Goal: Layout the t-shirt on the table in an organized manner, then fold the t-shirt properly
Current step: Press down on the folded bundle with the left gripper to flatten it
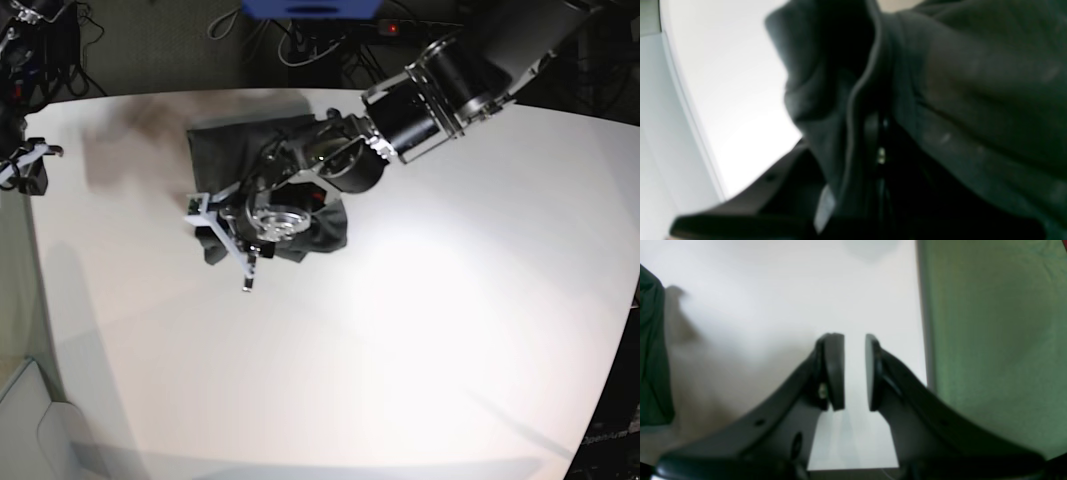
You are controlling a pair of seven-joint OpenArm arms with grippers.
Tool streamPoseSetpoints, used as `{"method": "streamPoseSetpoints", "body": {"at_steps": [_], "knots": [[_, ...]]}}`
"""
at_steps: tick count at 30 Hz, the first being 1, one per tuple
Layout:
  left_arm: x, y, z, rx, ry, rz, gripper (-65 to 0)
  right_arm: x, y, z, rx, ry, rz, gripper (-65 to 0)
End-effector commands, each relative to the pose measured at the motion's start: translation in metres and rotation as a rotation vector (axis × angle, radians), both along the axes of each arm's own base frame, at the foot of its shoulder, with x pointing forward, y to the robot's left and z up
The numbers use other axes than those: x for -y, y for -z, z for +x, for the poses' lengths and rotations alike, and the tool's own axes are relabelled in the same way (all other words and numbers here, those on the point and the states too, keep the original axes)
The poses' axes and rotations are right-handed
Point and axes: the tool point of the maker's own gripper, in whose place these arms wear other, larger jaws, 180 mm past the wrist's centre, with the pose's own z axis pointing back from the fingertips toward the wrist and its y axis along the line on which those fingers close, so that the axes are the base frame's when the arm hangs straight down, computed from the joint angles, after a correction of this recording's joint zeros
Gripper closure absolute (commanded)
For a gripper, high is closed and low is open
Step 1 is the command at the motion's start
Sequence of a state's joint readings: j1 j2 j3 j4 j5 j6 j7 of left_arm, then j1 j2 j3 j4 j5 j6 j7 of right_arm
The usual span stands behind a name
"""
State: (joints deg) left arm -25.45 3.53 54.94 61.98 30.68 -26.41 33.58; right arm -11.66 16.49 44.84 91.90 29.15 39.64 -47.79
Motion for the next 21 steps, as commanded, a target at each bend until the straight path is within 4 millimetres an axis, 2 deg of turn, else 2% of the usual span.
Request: {"method": "streamPoseSetpoints", "body": {"at_steps": [1,7,9,11,14,16,18,21], "knots": [[0.012,-0.018,0.008,0.042,0.008,-0.028,-0.4,0.004,-0.017,0.009,0.058,-0.012,-0.021,-9.7],[0.005,-0.018,0.015,0.109,0.011,0.036,-0.8,0.003,-0.014,0.005,0.047,-0.014,-0.018,-9.7],[-0.004,-0.017,0.018,0.123,-0.021,0.069,-4.9,0.002,-0.014,0.006,0.047,-0.018,-0.018,-9.7],[-0.01,-0.023,0.028,0.136,-0.068,0.072,-15.1,0.002,-0.014,0.005,0.045,-0.019,-0.018,-9.7],[-0.012,-0.042,0.04,0.164,-0.13,0.021,-35.9,0.001,-0.013,0.006,0.046,-0.02,-0.015,-9.7],[-0.013,-0.058,0.045,0.196,-0.151,-0.016,-45.8,0.0,-0.013,0.006,0.046,-0.019,-0.013,-9.7],[-0.012,-0.066,0.048,0.214,-0.157,-0.032,-50.7,-0.001,-0.014,0.008,0.051,-0.02,-0.011,-9.7],[-0.01,-0.079,0.05,0.239,-0.154,-0.056,-51.2,-0.009,-0.01,0.011,0.042,-0.047,-0.004,-9.7]]}}
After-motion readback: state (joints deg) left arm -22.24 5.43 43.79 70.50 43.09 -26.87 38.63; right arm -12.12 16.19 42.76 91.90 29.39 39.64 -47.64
